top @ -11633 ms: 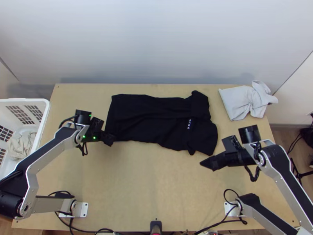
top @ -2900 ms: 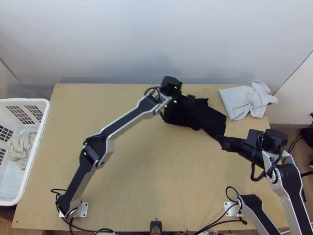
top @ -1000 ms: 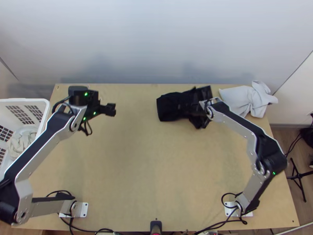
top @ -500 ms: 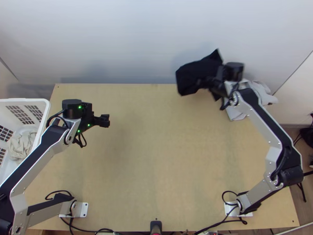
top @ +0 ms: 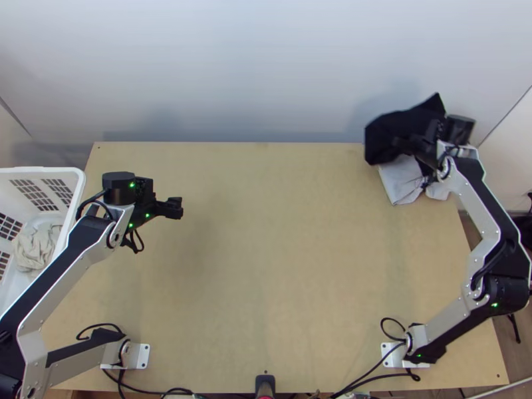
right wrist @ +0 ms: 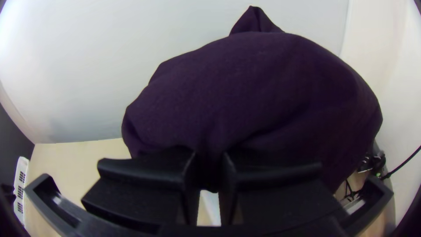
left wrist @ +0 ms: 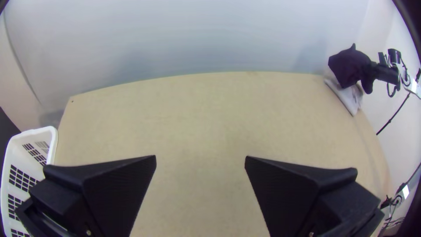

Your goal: Fold the t-shirt

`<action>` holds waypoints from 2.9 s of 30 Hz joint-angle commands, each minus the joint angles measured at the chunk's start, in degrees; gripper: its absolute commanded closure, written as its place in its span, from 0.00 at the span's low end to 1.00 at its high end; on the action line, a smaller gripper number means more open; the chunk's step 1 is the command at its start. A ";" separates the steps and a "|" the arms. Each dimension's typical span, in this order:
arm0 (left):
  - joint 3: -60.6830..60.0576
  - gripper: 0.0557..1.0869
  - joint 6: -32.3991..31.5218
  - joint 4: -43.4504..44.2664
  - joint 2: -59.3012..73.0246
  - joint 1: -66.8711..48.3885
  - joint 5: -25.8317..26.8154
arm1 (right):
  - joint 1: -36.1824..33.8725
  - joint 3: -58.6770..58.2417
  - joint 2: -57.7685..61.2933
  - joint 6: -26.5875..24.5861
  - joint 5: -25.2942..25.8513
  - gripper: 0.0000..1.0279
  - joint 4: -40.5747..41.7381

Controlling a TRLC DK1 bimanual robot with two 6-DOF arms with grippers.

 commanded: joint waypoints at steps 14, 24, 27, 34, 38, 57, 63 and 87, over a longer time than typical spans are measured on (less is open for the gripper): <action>-4.18 0.05 0.20 -1.17 -6.09 0.13 -0.07 | -15.52 -8.36 14.22 -11.69 -3.51 0.75 6.04; -4.53 0.05 -0.15 -2.31 -8.73 0.13 0.02 | -16.75 -11.17 6.92 -9.40 -3.69 0.03 2.26; -4.71 0.05 -0.33 -2.58 -9.34 0.13 -0.07 | -16.75 -14.51 -1.87 -9.31 -6.41 0.03 -1.26; -5.76 0.05 -1.65 -2.75 -10.40 -0.13 0.02 | -16.84 -19.00 -24.37 -9.49 -14.59 0.03 -15.67; -5.24 0.05 -2.79 -2.75 -10.75 1.98 0.02 | -17.02 -21.19 -34.92 -9.75 -20.83 0.03 -25.87; -20.71 0.05 -2.17 7.44 -26.13 11.12 -0.07 | 0.12 -60.74 -71.83 -4.30 -21.09 0.04 6.92; -34.77 0.05 0.73 16.41 -32.64 11.38 -0.16 | 5.92 -71.56 -75.08 -3.78 -19.07 0.10 23.09; -54.37 0.05 1.17 19.05 -71.57 13.76 -0.07 | 13.22 -82.63 -101.80 -9.05 -4.04 0.03 13.68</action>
